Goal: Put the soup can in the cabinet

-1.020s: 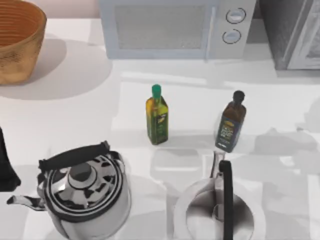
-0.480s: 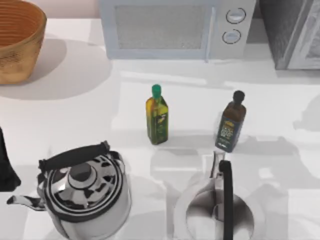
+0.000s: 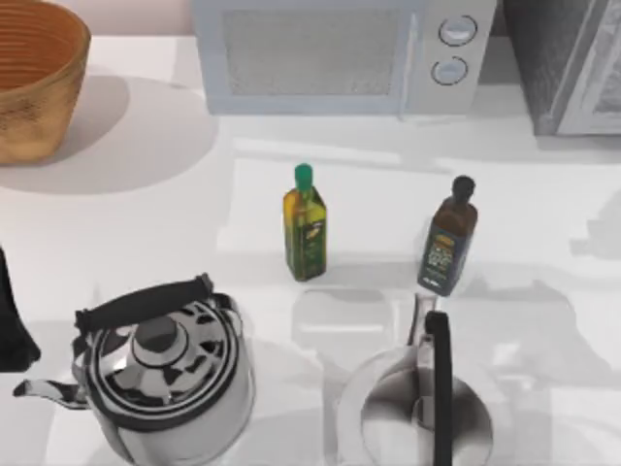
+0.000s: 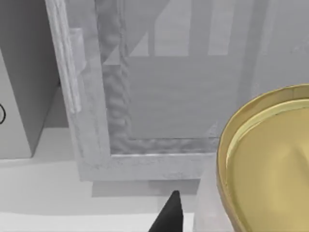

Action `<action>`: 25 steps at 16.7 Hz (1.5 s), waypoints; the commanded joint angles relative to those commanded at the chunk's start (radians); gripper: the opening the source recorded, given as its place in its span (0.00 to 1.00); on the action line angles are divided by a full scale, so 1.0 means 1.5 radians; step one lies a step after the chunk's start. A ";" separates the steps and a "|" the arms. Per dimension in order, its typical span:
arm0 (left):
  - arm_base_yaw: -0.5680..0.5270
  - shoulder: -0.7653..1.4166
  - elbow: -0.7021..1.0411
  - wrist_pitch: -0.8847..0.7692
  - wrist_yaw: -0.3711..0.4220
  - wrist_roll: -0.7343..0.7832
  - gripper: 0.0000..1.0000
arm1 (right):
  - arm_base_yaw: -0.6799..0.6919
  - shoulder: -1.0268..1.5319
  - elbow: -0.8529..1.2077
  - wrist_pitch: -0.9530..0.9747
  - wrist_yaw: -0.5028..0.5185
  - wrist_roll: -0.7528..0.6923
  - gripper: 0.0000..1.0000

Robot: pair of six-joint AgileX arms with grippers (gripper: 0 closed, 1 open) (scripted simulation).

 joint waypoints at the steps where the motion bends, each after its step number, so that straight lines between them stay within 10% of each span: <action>1: 0.000 0.000 0.000 0.000 0.000 0.000 1.00 | 0.002 -0.035 -0.011 -0.011 0.005 0.001 0.00; 15: 0.000 0.000 0.000 0.000 0.000 0.000 1.00 | 0.084 -0.672 -0.256 -0.248 0.062 0.011 0.00; 25: 0.000 0.000 0.000 0.000 0.000 0.000 1.00 | 0.093 -0.701 -0.257 -0.273 0.067 0.012 0.00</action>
